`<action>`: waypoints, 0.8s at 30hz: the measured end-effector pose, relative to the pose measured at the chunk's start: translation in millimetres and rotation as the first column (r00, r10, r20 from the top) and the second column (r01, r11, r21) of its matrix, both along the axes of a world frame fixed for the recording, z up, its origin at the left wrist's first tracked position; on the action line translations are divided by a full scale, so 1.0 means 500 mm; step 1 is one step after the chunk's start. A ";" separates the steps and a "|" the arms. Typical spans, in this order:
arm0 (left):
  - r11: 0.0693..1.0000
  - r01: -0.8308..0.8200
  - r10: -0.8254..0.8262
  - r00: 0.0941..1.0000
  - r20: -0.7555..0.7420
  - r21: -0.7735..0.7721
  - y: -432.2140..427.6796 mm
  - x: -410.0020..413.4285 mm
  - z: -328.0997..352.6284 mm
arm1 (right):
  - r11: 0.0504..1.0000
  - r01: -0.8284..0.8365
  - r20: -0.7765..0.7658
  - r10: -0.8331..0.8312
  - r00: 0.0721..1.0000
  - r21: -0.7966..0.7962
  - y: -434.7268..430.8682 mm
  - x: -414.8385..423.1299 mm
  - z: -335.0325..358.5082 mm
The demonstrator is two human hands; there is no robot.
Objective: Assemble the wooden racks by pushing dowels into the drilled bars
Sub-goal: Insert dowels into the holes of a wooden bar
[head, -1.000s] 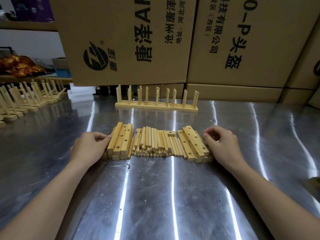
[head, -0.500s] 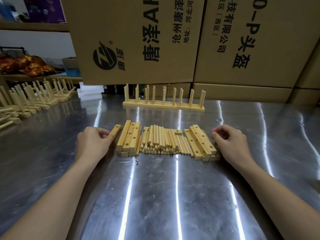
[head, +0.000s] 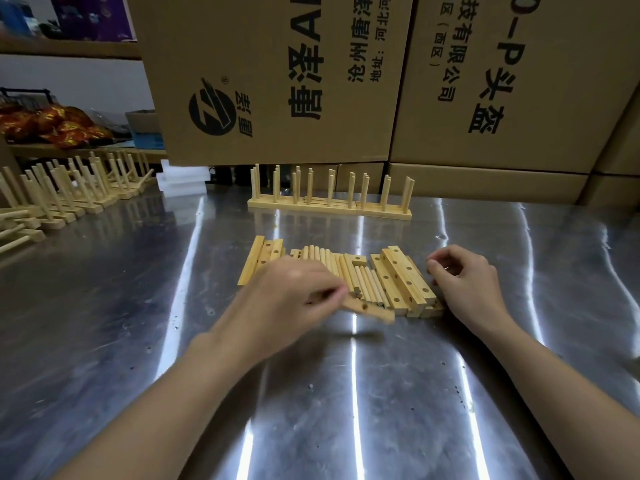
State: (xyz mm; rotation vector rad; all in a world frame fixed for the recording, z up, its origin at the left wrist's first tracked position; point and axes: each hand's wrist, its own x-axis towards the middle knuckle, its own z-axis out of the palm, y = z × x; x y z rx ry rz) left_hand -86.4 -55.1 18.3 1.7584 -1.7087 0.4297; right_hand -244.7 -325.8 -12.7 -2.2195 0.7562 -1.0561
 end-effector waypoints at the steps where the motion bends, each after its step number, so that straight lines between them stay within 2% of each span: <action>1: 0.997 0.038 -0.037 0.999 -0.015 0.073 -0.005 -0.008 -0.008 | 1.000 0.001 0.001 -0.001 1.000 0.001 0.000 -0.001 0.000; 5: 0.955 0.092 -0.061 0.991 -0.116 0.281 -0.013 -0.009 -0.029 | 1.000 -0.010 0.004 0.010 1.000 0.008 -0.002 0.000 -0.003; 8: 0.950 0.075 -0.044 0.993 -0.108 0.302 -0.013 -0.009 -0.031 | 1.000 -0.005 0.000 0.005 1.000 0.002 -0.006 -0.001 -0.008; 11: 0.955 0.035 -0.026 0.999 -0.035 0.293 -0.009 -0.014 -0.029 | 0.999 0.000 0.040 0.001 0.999 -0.038 0.000 -0.003 -0.006; 13: 0.979 0.007 -0.009 1.000 0.012 0.205 -0.005 -0.015 -0.020 | 0.996 -0.007 0.096 0.016 0.995 -0.089 0.010 -0.004 0.000; 14: 0.994 -0.011 0.011 1.000 0.002 0.111 -0.002 -0.012 -0.013 | 0.992 -0.015 0.115 0.030 0.993 -0.129 0.017 -0.003 0.005; 17: 0.970 -0.120 0.075 0.975 -0.210 -0.210 0.014 0.011 0.008 | 0.957 -0.079 0.116 0.115 0.987 -0.279 0.045 0.006 0.024; 18: 0.952 -0.156 0.084 0.961 -0.264 -0.265 0.020 0.020 0.013 | 0.936 -0.115 0.087 0.152 0.985 -0.331 0.056 0.010 0.028; 20: 0.941 -0.199 0.115 0.949 -0.295 -0.273 0.029 0.034 0.017 | 0.872 -0.216 -0.050 0.216 0.975 -0.439 0.077 0.018 0.032; 22: 0.966 -0.185 0.140 0.961 -0.238 -0.182 0.033 0.036 0.017 | 0.783 -0.320 -0.234 0.226 0.946 -0.534 0.094 0.026 0.028; 24: 0.991 -0.132 0.128 0.984 -0.123 -0.022 0.032 0.027 0.013 | 0.724 -0.385 -0.364 0.196 0.910 -0.573 0.107 0.034 0.019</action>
